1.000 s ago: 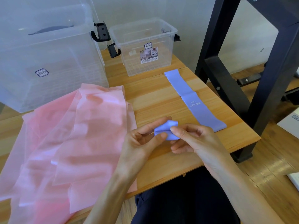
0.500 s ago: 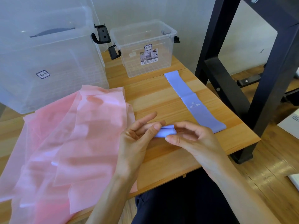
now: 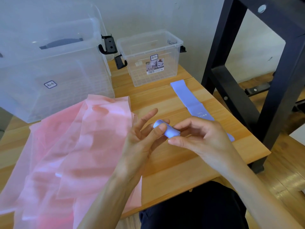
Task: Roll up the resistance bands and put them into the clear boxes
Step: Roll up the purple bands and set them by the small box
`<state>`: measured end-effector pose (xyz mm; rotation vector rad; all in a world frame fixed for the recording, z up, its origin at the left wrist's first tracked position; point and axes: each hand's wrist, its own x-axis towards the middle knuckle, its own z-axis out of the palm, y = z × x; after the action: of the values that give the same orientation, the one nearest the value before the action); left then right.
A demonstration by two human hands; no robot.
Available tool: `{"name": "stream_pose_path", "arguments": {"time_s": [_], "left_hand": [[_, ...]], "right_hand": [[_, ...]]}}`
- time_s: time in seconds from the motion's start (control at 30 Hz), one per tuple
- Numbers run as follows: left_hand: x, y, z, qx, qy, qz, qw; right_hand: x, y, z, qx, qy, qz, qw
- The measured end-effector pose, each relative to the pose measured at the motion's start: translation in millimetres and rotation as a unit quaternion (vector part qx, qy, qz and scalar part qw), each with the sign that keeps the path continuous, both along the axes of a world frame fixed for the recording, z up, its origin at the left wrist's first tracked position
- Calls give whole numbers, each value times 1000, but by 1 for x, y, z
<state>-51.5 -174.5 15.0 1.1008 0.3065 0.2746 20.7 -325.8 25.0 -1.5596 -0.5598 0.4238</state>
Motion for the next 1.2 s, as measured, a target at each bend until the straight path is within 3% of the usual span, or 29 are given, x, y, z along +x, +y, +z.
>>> {"name": "stream_pose_path", "arguments": {"time_s": [0.13, 0.23, 0.3, 0.5, 1.07, 1.13, 1.2], "left_hand": [[13, 2, 8, -61, 6, -14, 998], [21, 9, 11, -81, 29, -26, 996], [24, 15, 13, -75, 39, -46, 995], [31, 20, 13, -51, 58, -101, 992], [34, 15, 5, -75, 96, -123, 985], [35, 18, 6, -68, 108, -132, 983], [36, 27, 7, -28, 125, -143, 981]], "right_hand": [[8, 9, 5, 0, -74, -8, 997], [14, 15, 1, -65, -239, -36, 968], [20, 16, 1, -67, -276, -4, 959], [29, 20, 2, -75, -241, 85, 964], [17, 29, -14, -76, -298, -45, 950], [19, 30, -11, -99, -243, -14, 965], [28, 29, -1, -111, -130, 50, 984]]}}
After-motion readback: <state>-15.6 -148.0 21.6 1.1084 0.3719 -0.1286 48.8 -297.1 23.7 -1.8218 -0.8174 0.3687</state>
